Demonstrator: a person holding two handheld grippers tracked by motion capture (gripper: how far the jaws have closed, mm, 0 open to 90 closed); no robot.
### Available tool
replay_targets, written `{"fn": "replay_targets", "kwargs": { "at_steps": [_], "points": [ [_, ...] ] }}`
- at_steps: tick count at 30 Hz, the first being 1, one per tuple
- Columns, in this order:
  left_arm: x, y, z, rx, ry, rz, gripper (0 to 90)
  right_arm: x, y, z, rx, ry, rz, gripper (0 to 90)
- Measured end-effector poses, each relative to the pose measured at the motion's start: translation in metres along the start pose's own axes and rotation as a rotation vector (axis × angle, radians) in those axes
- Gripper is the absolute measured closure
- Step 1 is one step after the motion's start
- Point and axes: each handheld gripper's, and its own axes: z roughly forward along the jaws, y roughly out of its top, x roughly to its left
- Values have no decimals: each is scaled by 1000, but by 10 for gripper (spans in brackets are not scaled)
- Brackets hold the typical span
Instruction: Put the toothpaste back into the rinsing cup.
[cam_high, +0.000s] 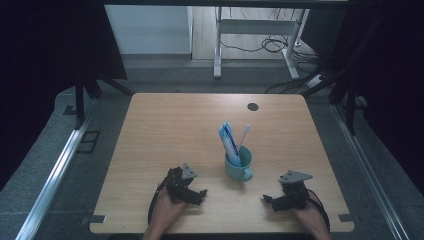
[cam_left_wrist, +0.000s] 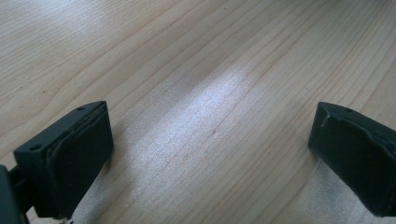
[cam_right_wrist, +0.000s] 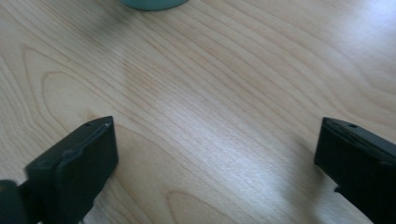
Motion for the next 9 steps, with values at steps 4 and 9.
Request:
{"fn": "replay_targets", "kwargs": {
  "at_steps": [4,9],
  "points": [
    [0,0,0,0,0,0,0,0,0,0,-1,-3,1,0],
    [0,0,0,0,0,0,0,0,0,0,-1,-2,4,0]
  ]
}}
